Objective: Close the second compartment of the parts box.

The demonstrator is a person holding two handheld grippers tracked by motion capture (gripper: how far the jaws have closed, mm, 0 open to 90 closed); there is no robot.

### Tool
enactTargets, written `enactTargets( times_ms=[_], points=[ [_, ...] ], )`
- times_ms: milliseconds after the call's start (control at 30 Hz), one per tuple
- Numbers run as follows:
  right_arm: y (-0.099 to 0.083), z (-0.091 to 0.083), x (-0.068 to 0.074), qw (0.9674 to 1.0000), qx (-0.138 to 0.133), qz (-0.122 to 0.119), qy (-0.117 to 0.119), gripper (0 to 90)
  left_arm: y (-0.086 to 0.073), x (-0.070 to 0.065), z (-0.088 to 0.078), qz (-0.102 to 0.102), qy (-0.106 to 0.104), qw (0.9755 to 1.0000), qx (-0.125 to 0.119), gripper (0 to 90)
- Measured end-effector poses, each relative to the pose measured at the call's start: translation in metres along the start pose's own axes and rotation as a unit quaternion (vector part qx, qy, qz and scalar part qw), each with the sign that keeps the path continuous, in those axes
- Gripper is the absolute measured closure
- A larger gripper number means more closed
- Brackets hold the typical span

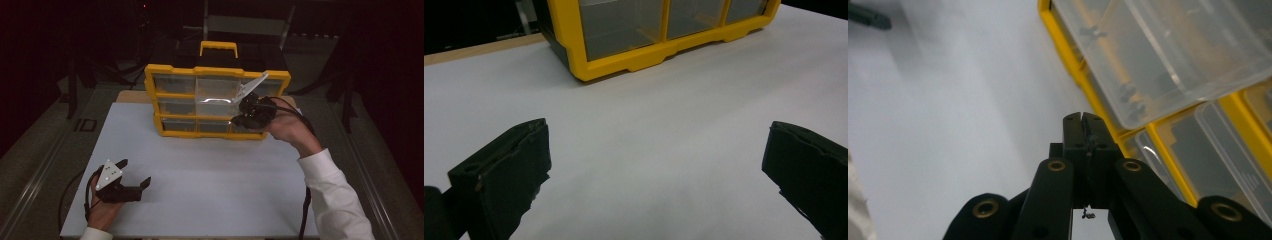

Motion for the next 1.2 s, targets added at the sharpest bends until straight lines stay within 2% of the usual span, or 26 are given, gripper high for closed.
enactTargets(
  times_ms=[333, 567, 800, 967, 1067, 1200],
  points=[
    [0.004, 0.007, -0.009, 0.9992, -0.035, 0.017, -0.01, 90.0, 0.0, 0.0, 0.0, 0.0, 0.0, 1.0, -0.001, 0.2],
    [0.01, 0.013, -0.009, 0.9989, -0.041, 0.012, -0.017, 90.0, 0.0, 0.001, -0.001, 0.001, 0.0, 1.0, -0.001, 0.2],
    [0.014, 0.017, -0.01, 0.9988, -0.047, 0.012, -0.01, 90.0, 0.0, 0.001, -0.001, 0.0, 0.0, 1.0, -0.001, 0.2],
    [0.018, 0.018, -0.01, 0.9981, -0.06, 0.007, -0.01, 90.0, 0.0, 0.001, -0.001, 0.001, 0.001, 1.0, -0.001, 0.2],
    [0.021, 0.018, -0.013, 0.9977, -0.065, 0.012, -0.018, 90.0, 0.0, 0.001, -0.001, 0.0, 0.001, 1.0, -0.001, 0.2],
    [0.024, 0.019, -0.017, 0.9971, -0.073, 0.019, -0.012, 90.0, 0.0, 0.001, 0.0, 0.0, 0.001, 1.0, -0.001, 0.2]
  ],
)
Point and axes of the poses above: each handheld gripper's, and its own axes: z roughly forward along the jaws, y roughly out of its top, x roughly to its left, the point moved 8 cm from there along z, roughly forward along the jaws, and after that the axes turned 4 degrees about y, right-handed, at the moved point
